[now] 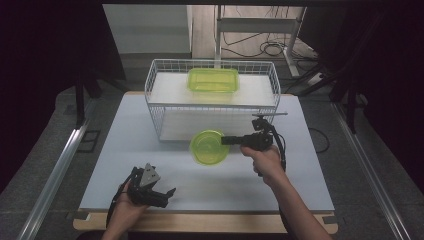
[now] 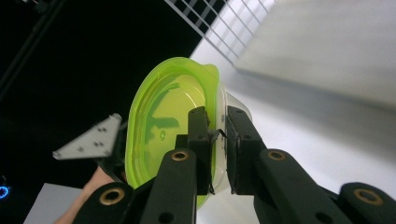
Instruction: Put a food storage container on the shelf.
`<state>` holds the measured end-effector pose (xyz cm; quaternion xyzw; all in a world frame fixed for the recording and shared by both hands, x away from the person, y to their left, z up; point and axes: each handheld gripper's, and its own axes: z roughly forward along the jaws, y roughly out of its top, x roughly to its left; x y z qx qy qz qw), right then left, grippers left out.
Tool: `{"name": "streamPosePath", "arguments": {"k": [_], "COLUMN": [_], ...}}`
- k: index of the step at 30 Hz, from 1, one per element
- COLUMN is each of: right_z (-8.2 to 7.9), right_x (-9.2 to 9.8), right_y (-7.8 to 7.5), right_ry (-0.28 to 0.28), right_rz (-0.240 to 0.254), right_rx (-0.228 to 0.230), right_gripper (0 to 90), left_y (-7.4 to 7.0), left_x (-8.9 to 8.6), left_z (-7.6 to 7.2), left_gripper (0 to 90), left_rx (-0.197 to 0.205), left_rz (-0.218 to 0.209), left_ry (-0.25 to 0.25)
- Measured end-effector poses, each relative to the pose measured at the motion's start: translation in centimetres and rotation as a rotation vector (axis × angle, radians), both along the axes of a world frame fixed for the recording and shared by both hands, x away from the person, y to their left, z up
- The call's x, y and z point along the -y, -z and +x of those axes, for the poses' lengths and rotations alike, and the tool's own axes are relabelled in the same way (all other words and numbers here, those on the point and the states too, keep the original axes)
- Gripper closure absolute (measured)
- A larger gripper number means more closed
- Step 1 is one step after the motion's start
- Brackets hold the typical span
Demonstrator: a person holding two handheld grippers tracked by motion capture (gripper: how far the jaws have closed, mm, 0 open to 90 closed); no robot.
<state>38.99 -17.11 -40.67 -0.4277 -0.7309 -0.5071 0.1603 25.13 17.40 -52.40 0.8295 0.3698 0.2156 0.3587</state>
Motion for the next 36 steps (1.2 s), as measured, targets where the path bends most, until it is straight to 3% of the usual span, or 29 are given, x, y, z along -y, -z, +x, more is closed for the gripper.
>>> {"name": "streamPosePath", "arguments": {"k": [14,23,30,36], "right_z": [1.0,2.7,5.0,7.3], "right_x": [0.1,0.1,-0.3,-0.9], "right_y": [-8.1,-12.9,-15.0,-15.3], "right_ry": [0.066,0.138,0.219,0.288], "right_rz": [0.063,0.083,0.077,0.075], "right_rx": [0.090,0.132,0.148,0.120], "right_gripper": [81.0,81.0,81.0,80.9], "left_y": [0.0,0.1,0.1,0.1], "left_x": [0.1,0.1,0.2,0.1], "left_z": [0.0,0.0,0.0,0.1], "left_gripper": [0.1,0.1,0.2,0.2], "left_rx": [0.002,-0.004,-0.003,-0.005], "left_rz": [-0.002,-0.001,0.003,0.003], "left_ry": [0.003,0.011,0.011,0.013]}}
